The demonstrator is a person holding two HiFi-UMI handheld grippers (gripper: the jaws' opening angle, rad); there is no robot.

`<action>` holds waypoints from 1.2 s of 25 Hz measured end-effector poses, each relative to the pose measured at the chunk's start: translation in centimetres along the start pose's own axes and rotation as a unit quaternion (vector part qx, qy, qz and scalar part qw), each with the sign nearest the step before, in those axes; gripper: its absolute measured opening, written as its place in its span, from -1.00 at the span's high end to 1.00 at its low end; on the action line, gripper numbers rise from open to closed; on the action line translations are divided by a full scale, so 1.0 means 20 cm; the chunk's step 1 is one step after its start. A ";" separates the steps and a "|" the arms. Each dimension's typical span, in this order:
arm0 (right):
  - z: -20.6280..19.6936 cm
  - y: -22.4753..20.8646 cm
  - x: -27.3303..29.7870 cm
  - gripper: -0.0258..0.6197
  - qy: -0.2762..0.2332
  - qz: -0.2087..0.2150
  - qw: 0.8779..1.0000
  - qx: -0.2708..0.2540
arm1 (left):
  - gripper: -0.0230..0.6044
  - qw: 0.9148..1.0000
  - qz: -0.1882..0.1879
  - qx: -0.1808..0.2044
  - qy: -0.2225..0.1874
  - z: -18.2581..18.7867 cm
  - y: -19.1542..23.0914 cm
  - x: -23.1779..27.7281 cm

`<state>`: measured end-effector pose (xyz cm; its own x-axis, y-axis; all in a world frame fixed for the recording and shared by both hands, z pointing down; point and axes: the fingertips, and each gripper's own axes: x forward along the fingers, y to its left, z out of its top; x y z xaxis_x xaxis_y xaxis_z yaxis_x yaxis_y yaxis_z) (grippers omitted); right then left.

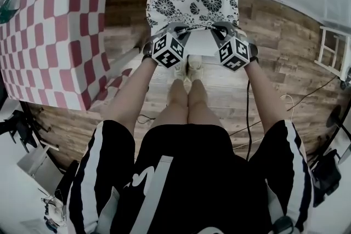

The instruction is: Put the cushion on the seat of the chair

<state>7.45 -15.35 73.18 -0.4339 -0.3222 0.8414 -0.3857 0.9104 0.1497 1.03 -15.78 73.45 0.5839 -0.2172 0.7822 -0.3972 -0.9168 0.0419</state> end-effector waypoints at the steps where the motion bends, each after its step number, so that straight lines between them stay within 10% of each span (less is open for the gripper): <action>1: -0.01 0.01 0.01 0.89 0.001 0.002 1.000 -0.003 | 0.87 1.000 -0.001 -0.002 0.001 -0.01 -0.01 0.01; 30: -0.27 0.33 0.18 0.89 0.029 0.054 0.997 0.038 | 0.85 0.998 -0.034 -0.032 0.041 -0.29 -0.26 0.19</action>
<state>7.73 -9.08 79.91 -0.4287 -0.2062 0.8796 -0.4017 0.9156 0.0188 1.28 -9.94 79.86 0.5528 -0.1253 0.8238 -0.4047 -0.9046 0.1341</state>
